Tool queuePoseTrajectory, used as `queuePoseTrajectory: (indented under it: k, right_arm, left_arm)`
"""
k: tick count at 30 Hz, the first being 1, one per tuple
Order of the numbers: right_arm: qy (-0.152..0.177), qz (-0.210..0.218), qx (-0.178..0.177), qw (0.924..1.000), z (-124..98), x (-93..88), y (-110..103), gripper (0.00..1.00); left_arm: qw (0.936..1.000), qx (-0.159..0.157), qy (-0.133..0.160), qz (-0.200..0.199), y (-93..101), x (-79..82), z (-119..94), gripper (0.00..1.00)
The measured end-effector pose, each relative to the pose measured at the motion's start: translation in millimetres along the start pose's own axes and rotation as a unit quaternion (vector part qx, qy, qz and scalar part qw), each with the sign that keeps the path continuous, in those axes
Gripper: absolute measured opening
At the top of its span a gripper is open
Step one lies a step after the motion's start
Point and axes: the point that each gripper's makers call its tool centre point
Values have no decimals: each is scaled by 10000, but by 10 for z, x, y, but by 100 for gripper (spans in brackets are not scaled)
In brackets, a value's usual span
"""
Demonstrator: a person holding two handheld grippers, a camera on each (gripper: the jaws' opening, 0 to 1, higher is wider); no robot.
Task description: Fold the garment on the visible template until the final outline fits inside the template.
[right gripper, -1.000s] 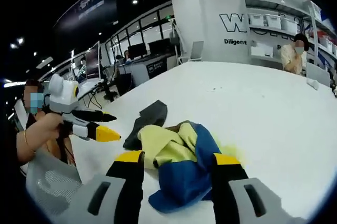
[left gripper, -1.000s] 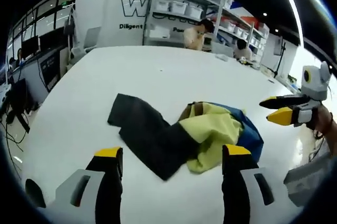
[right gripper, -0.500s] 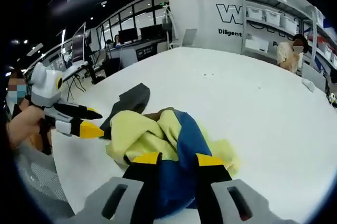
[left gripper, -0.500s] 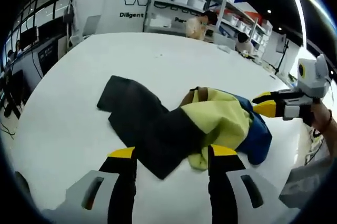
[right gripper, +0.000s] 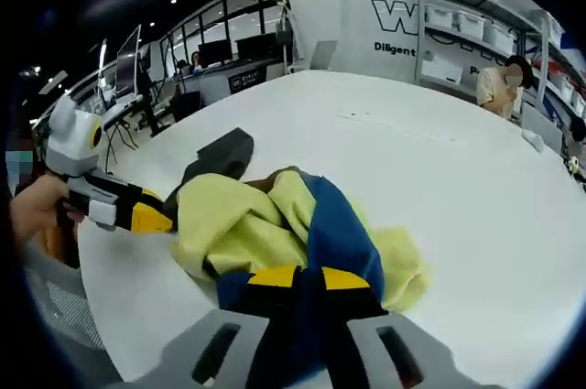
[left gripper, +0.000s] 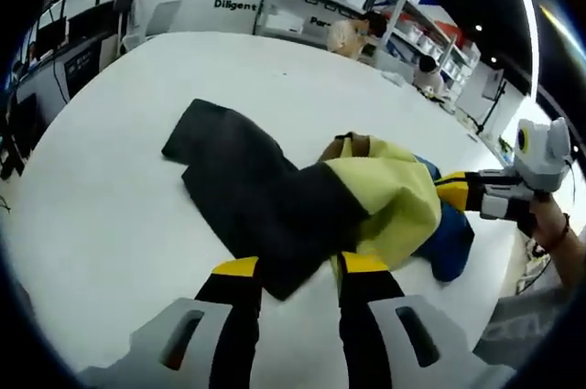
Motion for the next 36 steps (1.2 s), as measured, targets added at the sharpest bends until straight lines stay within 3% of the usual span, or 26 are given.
queuePoseTrajectory:
  k: [5, 8, 10, 12, 16, 23, 26, 32, 34, 36]
  right_arm:
    - [-24, -175, -93, 9998, 1, -10, 33, 0]
    - [-116, -368, -218, 9990, -18, -22, 42, 0]
    - [-127, -542, -286, 9980, -31, -7, 58, 0]
    - [-167, -696, -389, 9967, -65, 12, 90, 0]
    - [-81, -461, -502, 9976, -198, 74, 179, 0]
    - [-108, -290, -671, 9973, -366, 115, 314, 0]
    - [-137, -243, -736, 9969, -441, 130, 364, 0]
    - [-119, -243, -777, 9966, -513, 142, 413, 0]
    - [-90, -272, -829, 9961, -633, 175, 492, 0]
    - [-51, -291, -853, 9959, -699, 212, 533, 0]
  left_arm:
    - [10000, -39, 9, -8, -28, -23, 15, 18]
    - [9990, 103, -1, 424, -84, -45, 26, 7]
    - [9991, 73, -5, 421, -59, -54, 28, 2]
    - [9990, 17, 40, 438, -30, -21, 1, 1]
    - [9972, 69, 212, 710, -69, 70, -69, 1]
    - [9964, -20, 407, 737, -43, 179, -191, 2]
    - [9976, -19, 350, 601, -52, 159, -215, 2]
    - [9971, -70, 303, 691, -8, 173, -276, 2]
    - [9936, -38, 450, 1031, 36, 343, -420, 2]
    - [9911, -9, 481, 1244, 48, 406, -495, 2]
Point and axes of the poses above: the point that each gripper's makers call its tool centre point, and the gripper's own axes: z roughly forward along the fingers, y roughly to its right, x roughly out of its top, and after that the axes turned 8 degrees about -z, right-handed
